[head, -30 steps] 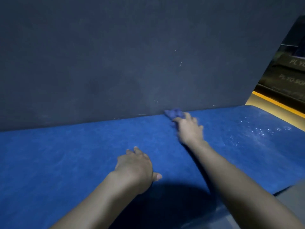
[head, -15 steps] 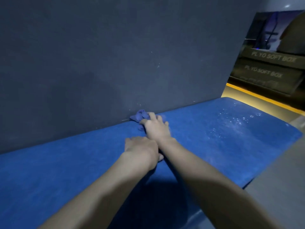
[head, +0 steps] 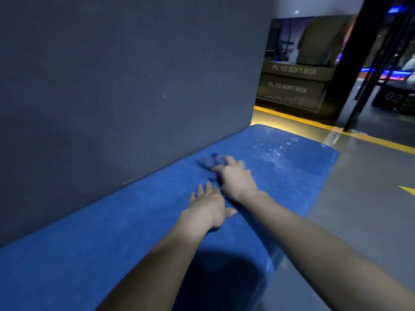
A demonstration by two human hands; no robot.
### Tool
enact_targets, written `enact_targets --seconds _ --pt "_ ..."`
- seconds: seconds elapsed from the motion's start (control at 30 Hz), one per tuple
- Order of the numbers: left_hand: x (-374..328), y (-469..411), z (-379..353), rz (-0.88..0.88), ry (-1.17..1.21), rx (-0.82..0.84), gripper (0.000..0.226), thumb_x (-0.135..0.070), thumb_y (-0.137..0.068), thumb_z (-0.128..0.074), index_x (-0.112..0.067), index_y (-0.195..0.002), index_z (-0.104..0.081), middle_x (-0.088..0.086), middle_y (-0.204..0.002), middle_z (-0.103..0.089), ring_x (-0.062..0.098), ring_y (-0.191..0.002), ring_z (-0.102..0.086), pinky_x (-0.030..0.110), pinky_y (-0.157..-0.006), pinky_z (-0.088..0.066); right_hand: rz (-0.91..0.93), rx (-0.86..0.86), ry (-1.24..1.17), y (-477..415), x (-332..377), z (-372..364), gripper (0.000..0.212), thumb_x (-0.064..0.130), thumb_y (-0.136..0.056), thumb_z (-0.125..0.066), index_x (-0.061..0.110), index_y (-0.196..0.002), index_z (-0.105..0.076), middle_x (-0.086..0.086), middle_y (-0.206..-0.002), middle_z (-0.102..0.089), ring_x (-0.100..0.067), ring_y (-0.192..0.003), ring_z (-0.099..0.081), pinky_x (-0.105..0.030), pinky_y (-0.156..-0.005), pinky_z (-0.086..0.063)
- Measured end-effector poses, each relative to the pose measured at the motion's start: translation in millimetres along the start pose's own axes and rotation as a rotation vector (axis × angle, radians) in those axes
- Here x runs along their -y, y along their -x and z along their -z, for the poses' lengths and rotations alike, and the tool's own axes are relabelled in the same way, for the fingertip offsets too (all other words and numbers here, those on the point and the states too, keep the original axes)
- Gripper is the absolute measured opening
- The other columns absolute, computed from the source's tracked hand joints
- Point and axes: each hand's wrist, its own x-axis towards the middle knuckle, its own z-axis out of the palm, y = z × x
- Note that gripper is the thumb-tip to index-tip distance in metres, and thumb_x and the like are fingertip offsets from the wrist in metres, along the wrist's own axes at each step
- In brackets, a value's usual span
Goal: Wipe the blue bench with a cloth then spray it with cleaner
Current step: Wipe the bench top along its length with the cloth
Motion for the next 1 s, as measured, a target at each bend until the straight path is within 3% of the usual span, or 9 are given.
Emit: enact_targets --seconds 0.07,0.13,0.3,0.43,0.53,0.63,0.73,0.83,1.0 --pt "3.7 -0.3 1.6 -0.016 -0.034 -0.007 0.081 -0.051 -0.094 -0.040 -0.006 -0.152 -0.005 0.010 -0.162 0.004 0.027 -0.150 0.001 0.043 -0.119 -0.012 0.107 -0.003 0.037 10.4 7.7 -1.9 0.039 0.025 -0.089 -0.054 0.029 -0.127 -0.052 -0.004 -0.147 -0.028 -0.031 -0.132 -0.029 -0.048 -0.101 -0.034" --pt "5.4 1.5 1.7 -0.005 -0.076 0.005 0.081 -0.053 -0.094 -0.037 -0.003 -0.151 -0.008 0.012 -0.162 0.003 0.027 -0.150 0.000 0.042 -0.119 -0.014 0.093 0.003 0.056 15.7 -10.4 0.9 0.044 0.018 -0.087 -0.055 0.030 -0.129 -0.049 -0.002 -0.149 -0.025 -0.029 -0.135 -0.026 -0.046 -0.100 -0.034" --pt "0.7 0.2 9.9 0.030 -0.135 0.074 0.082 -0.054 -0.094 -0.037 0.000 -0.150 -0.012 0.014 -0.161 0.002 0.027 -0.150 -0.002 0.040 -0.117 -0.020 -0.278 -0.028 0.027 33.0 -95.8 22.9 0.034 0.030 -0.096 -0.041 0.028 -0.128 -0.051 -0.004 -0.146 -0.027 -0.033 -0.130 -0.026 -0.048 -0.099 -0.032" --pt "-4.9 -4.7 16.4 0.048 -0.196 0.149 0.074 -0.052 -0.095 -0.039 0.000 -0.146 -0.026 0.017 -0.161 -0.002 0.030 -0.149 -0.008 0.040 -0.115 -0.025 -0.360 -0.038 0.033 35.4 -115.3 28.1 0.034 0.031 -0.097 -0.041 0.025 -0.129 -0.051 -0.007 -0.146 -0.028 -0.036 -0.129 -0.027 -0.049 -0.100 -0.030" --pt "-10.6 -6.8 21.4 0.059 -0.247 0.195 0.060 -0.051 -0.096 -0.038 -0.006 -0.135 -0.045 0.017 -0.158 -0.016 0.029 -0.145 -0.021 0.038 -0.112 -0.032 -0.228 -0.077 0.023 37.2 -85.9 22.8 0.036 0.030 -0.096 -0.041 0.026 -0.131 -0.048 -0.007 -0.150 -0.024 -0.034 -0.132 -0.027 -0.047 -0.102 -0.030" --pt "-23.2 -13.4 24.5 0.086 -0.209 0.146 0.054 -0.051 -0.096 -0.038 -0.011 -0.130 -0.051 0.011 -0.147 -0.039 0.026 -0.133 -0.040 0.032 -0.101 -0.037 0.012 -0.082 0.018 48.6 -53.7 8.7 0.037 0.020 -0.092 -0.047 0.026 -0.129 -0.050 -0.004 -0.153 -0.024 -0.031 -0.135 -0.028 -0.045 -0.101 -0.030" --pt "-45.5 -31.6 20.5 0.073 -0.143 0.019 0.071 -0.048 -0.095 -0.041 -0.003 -0.147 -0.024 0.020 -0.159 -0.010 0.033 -0.145 -0.018 0.038 -0.114 -0.023 0.052 -0.129 -0.017 44.6 -61.4 2.1 0.035 0.019 -0.088 -0.053 0.028 -0.122 -0.056 -0.002 -0.151 -0.030 -0.030 -0.134 -0.032 -0.046 -0.097 -0.033" --pt "-68.4 -54.4 12.3 -0.015 -0.048 -0.014 0.087 -0.048 -0.093 -0.045 0.002 -0.151 -0.001 0.020 -0.159 0.008 0.034 -0.148 0.004 0.042 -0.120 -0.007 -0.010 -0.132 -0.013 29.2 -99.2 2.4 0.034 0.025 -0.091 -0.046 0.034 -0.124 -0.054 0.003 -0.152 -0.028 -0.025 -0.135 -0.030 -0.043 -0.097 -0.035" --pt "-80.4 -78.0 7.3 -0.087 0.023 0.057 0.095 -0.052 -0.091 -0.048 0.002 -0.151 0.002 0.017 -0.159 0.016 0.033 -0.148 0.014 0.046 -0.120 -0.001 -0.173 -0.214 -0.009 3.1 -168.5 8.7 0.032 0.027 -0.093 -0.044 0.035 -0.122 -0.056 0.003 -0.148 -0.034 -0.027 -0.133 -0.031 -0.046 -0.096 -0.037"
